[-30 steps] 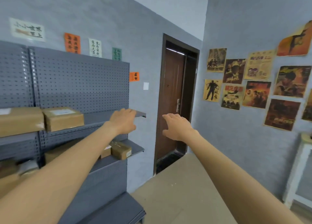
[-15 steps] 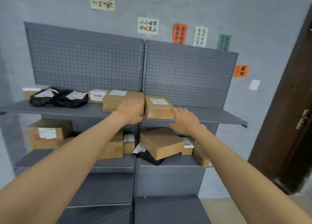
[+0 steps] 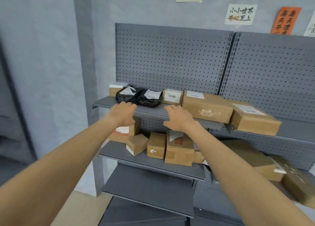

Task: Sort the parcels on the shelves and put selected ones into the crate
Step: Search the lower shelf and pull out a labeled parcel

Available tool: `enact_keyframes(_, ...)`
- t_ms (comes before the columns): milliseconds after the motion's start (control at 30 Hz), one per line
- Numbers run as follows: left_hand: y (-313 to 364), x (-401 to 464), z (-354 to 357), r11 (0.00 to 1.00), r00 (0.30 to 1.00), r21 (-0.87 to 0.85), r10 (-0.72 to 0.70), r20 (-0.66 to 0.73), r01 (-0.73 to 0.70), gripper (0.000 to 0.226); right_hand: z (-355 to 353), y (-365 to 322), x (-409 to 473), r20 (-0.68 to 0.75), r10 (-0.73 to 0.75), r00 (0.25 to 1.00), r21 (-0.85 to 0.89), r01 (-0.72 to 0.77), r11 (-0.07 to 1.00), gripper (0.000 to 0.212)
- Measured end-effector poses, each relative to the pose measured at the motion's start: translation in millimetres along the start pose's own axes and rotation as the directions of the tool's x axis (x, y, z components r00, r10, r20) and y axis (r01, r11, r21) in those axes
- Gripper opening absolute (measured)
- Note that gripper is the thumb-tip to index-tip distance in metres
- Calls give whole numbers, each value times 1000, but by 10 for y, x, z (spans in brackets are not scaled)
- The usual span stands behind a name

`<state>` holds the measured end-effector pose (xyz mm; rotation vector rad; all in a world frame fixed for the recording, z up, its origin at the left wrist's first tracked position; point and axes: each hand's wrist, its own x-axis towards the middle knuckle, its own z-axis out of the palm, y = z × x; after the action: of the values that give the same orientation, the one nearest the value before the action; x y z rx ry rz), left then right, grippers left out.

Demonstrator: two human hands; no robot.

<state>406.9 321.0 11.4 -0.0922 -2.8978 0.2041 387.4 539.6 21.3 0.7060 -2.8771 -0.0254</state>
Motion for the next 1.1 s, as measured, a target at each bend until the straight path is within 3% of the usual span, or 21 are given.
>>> enact_keyframes(333,-1134,268,1143,984,978,-119,-107,182,129,59,960,-873,1119,163,-80,983,128,59,990,64)
enact_keyframes(567,-1498,805,2023,969,950,-127,-172,261,210,63,1844,-773,1992,219,-45,975,169,8,986,67)
enact_keyframes(833,-1855,1560,2819,987,941,75,-159,300,143,65,2694,-649,2925,197,0,980,78,-16,997,61)
enact_keyframes(1100,-2239,2158,3372,978,943,-43,-186,277,205,72,3129,-646,3456,168,76,983,186,-108,977,79)
